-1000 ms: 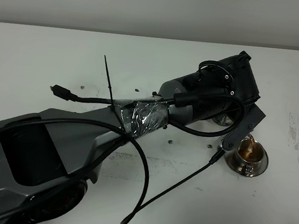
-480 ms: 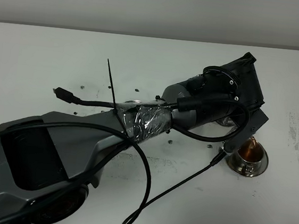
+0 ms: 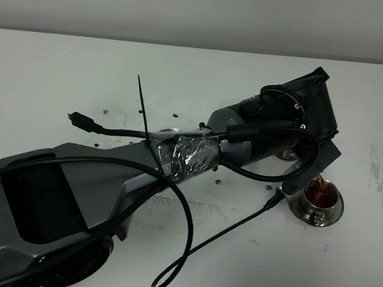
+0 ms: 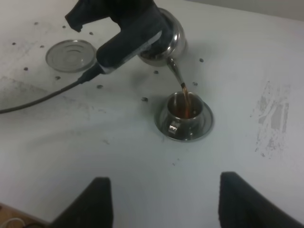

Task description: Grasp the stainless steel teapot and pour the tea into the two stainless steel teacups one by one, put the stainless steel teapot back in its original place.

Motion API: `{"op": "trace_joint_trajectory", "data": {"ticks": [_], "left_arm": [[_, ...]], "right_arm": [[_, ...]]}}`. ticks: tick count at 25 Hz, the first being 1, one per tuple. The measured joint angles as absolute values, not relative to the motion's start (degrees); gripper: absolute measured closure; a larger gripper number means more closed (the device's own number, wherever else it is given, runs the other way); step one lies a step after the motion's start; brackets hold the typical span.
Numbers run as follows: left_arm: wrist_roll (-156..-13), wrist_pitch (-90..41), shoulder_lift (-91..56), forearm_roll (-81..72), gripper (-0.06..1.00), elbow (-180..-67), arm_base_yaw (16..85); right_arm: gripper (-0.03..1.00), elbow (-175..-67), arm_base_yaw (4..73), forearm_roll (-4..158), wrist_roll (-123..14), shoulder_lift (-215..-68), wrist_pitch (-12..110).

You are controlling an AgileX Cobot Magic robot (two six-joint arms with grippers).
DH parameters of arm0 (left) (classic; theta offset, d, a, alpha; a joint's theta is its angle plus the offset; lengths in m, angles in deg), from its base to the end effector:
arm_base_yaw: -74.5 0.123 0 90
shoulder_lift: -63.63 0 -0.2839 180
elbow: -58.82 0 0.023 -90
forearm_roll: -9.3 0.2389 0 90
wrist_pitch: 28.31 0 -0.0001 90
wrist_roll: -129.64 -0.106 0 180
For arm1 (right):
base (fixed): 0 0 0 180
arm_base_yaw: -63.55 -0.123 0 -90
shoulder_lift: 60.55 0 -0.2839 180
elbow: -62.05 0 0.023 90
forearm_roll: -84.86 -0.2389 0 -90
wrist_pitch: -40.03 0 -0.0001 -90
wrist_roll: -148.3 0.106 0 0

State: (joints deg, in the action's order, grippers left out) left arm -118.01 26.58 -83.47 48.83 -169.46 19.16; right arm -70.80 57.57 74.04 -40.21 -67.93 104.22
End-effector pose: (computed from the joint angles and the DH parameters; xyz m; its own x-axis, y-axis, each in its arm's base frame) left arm 0.3456 -0.4028 0.1878 0.5631 0.6847 0.4627 0.4448 -0.7230 0.5286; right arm -0.0102 0.0169 0.2672 -0.4543 -0.1125 -0.8837 -0.2810 0.9594 0.0224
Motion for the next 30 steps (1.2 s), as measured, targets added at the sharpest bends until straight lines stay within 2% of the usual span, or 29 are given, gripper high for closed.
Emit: {"op": "trace_joint_trajectory", "data": {"ticks": [30], "left_arm": [[-118.39,24.94,-83.57,51.65,0.77,-168.13,18.05]], "right_arm": [[0.49,-70.80,57.57,74.04,-40.21,-67.93,104.22]]}}
